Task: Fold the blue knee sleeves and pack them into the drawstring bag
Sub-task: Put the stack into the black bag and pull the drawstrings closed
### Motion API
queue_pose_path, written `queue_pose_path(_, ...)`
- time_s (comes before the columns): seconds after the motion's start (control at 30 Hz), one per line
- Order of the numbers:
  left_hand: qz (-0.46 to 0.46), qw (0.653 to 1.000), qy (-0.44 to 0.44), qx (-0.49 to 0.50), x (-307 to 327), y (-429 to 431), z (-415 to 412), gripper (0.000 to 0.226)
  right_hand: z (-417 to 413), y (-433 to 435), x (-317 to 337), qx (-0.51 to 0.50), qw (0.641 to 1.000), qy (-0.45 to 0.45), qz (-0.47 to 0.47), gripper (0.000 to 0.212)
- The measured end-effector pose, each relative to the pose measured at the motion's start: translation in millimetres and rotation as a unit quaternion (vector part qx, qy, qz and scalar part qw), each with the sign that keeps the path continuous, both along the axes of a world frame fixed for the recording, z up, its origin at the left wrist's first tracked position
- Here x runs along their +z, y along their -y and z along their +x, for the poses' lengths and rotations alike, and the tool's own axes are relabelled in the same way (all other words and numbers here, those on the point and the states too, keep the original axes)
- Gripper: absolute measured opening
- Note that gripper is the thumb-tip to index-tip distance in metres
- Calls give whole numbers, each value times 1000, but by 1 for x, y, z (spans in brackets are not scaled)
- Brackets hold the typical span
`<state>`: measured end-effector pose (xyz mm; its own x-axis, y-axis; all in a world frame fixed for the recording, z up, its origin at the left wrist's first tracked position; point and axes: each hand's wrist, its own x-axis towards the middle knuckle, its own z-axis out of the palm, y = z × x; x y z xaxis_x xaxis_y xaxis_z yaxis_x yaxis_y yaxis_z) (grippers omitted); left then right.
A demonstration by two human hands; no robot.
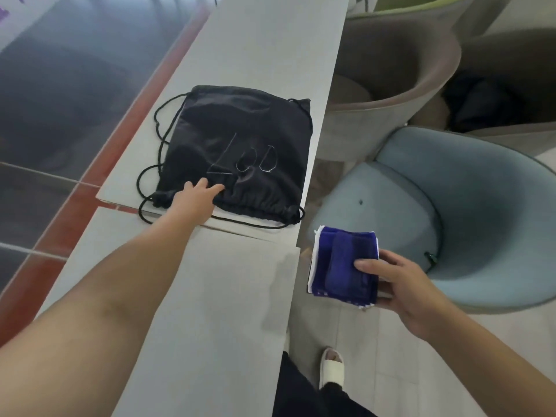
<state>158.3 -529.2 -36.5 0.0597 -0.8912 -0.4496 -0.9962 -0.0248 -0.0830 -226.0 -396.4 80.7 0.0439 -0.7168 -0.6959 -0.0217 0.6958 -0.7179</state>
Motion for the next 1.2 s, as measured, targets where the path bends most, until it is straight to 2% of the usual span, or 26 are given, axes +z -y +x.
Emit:
queue_pose_path(0.1,-4,997,63,-44,12,-15,-1,64,-3,-7,-3,-2,1000,-4,4,33)
queue_pose_path(0.23,5,995,99,-29,46,-61,-8,63,-4,-18,2,15,1000,8,0,28)
queue_pose_path(0.4,15,994,69,87,89,-167,-32,60,-4,-45,1,69,997,47,-2,24)
queue_pose_path(0.53,16,978,26,207,90,-276,-67,55,-7,-85,-12,119,990,71,6,33)
queue_pose_path(0.67,7,938,-4,346,66,-388,-106,33,-9,-132,-27,167,982,83,31,34)
queue_pose_path(0.77,-13,889,-45,455,47,-453,-142,30,-14,-164,-37,211,973,83,46,38)
queue_pose_path(0.83,-40,849,-103,517,38,-483,-163,37,-18,-182,-42,237,967,79,53,39)
queue_pose_path(0.93,-50,805,-189,560,31,-516,-180,67,-25,-206,-43,264,960,76,57,36)
queue_pose_path(1.0,-48,806,-195,556,30,-530,-183,74,-29,-218,-40,271,958,76,57,33)
queue_pose_path(1.07,-43,827,-175,532,30,-539,-180,71,-32,-226,-37,273,957,78,54,31)
queue_pose_path(1.2,-31,841,-169,512,35,-535,-164,61,-35,-237,-31,260,961,83,45,29)
